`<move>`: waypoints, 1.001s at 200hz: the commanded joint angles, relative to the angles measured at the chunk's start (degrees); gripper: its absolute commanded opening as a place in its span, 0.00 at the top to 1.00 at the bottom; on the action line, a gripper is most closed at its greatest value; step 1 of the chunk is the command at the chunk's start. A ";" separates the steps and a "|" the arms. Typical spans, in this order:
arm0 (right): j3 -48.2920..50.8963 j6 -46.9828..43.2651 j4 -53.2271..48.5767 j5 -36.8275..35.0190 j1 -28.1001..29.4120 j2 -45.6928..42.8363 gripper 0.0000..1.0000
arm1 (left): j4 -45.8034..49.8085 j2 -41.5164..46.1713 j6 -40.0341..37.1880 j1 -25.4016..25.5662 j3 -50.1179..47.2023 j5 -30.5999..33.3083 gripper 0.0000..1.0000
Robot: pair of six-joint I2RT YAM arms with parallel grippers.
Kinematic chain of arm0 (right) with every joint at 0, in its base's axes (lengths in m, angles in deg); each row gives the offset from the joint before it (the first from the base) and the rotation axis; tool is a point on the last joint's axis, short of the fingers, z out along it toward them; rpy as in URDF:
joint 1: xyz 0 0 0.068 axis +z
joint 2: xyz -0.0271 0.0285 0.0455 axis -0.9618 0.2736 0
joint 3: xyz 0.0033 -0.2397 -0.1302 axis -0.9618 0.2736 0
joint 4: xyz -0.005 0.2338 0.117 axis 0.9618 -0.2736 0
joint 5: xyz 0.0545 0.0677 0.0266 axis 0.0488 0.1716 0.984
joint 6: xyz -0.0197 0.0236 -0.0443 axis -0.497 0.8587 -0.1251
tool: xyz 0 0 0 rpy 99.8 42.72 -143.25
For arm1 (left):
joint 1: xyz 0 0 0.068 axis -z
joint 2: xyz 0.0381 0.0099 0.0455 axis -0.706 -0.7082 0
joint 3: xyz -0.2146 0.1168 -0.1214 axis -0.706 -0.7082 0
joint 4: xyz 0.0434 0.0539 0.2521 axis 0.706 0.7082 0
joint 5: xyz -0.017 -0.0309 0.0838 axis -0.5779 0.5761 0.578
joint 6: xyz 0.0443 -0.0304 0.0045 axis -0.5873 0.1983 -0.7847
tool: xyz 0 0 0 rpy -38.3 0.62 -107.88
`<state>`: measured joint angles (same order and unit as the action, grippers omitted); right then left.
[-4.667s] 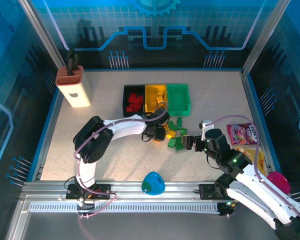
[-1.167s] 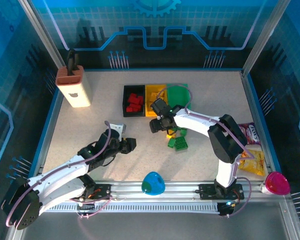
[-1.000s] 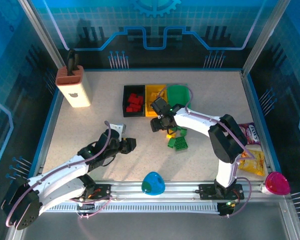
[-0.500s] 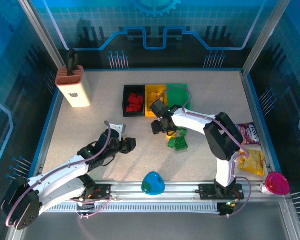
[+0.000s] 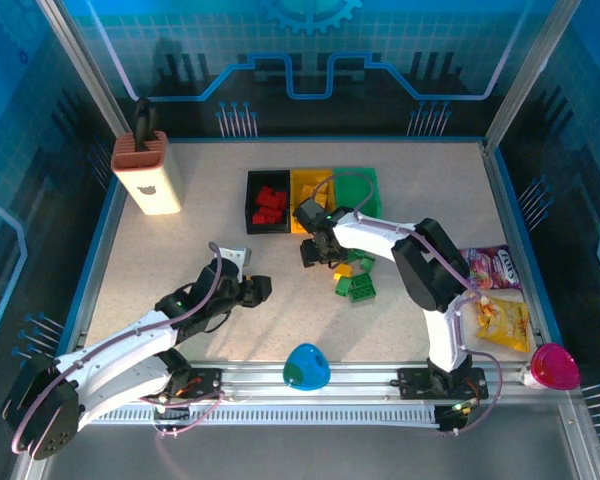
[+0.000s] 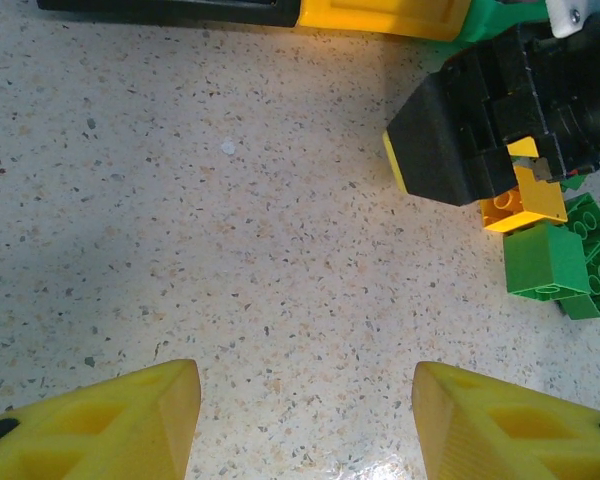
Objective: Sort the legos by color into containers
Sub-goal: Pick up the lego from the center of the table.
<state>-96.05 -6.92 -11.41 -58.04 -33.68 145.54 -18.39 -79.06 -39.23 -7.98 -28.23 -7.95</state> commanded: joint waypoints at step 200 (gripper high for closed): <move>-30.08 -8.30 -11.50 -3.29 -6.11 7.12 0.66 | 5.77 6.86 0.48 0.35 0.33 1.00 0.41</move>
<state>-120.16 -12.97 -17.31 -61.58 -38.35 147.11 -16.03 -75.35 -39.25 -7.98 -28.23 -7.55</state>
